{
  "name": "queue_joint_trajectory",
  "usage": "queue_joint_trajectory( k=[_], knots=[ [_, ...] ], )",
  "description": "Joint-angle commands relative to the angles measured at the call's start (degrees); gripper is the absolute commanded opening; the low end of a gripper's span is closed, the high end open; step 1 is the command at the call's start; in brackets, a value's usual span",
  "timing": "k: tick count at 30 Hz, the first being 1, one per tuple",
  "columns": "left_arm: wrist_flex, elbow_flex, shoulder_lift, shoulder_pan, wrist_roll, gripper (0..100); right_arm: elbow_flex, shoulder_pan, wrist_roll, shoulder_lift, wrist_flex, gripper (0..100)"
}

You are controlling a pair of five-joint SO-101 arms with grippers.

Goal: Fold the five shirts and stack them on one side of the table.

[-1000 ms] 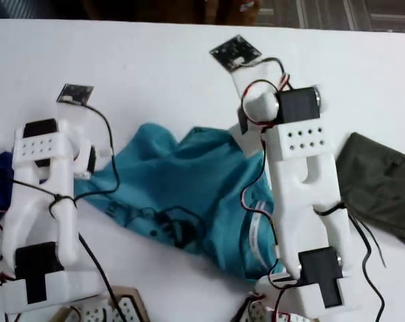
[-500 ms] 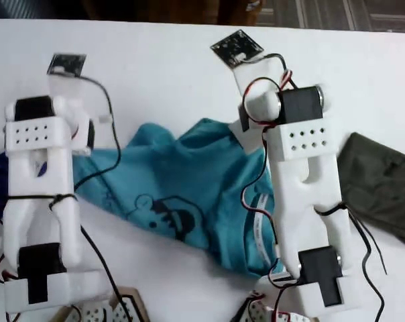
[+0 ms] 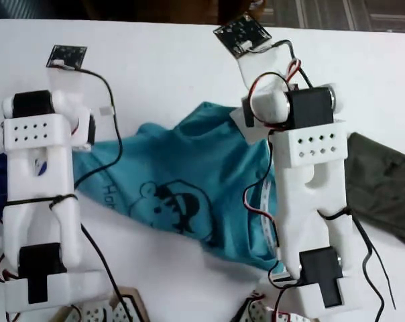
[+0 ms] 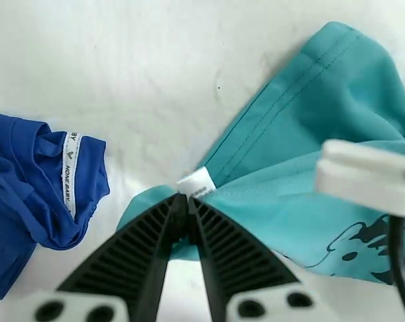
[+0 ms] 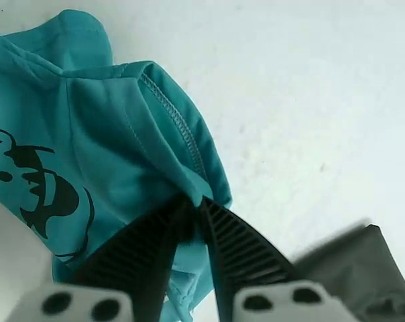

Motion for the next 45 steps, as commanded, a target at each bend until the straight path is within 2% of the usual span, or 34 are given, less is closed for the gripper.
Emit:
queue_joint_trajectory(
  k=[1, 8, 14, 28, 38, 41, 45],
  knots=[
    [0.09, -2.33, -2.29, 0.35, 0.26, 3, -2.11, 0.48, -0.18, -2.68, 1.27, 1.9],
    [1.85, -4.00, -4.04, -1.32, 2.02, 3, -2.55, 0.40, -0.26, -6.81, 1.27, 1.9],
    [4.31, -7.16, -11.16, -2.37, 2.81, 3, -2.55, 0.22, -0.26, -15.34, 1.19, 1.9],
    [3.60, -7.60, -40.53, -2.20, 2.81, 3, -2.55, 0.57, -0.53, -34.07, 1.10, 1.9],
    [-1.76, -7.60, -61.80, -2.37, 4.92, 3, -2.55, 0.75, -0.62, -45.32, 0.92, 1.9],
    [-3.16, -7.52, -66.64, -2.46, 4.75, 3, -2.55, 4.00, -0.62, -48.22, -1.71, 1.9],
    [-3.69, -7.60, -71.21, -4.92, 4.75, 3, -2.55, 12.70, -0.44, -51.82, -5.49, 1.9]
  ],
)
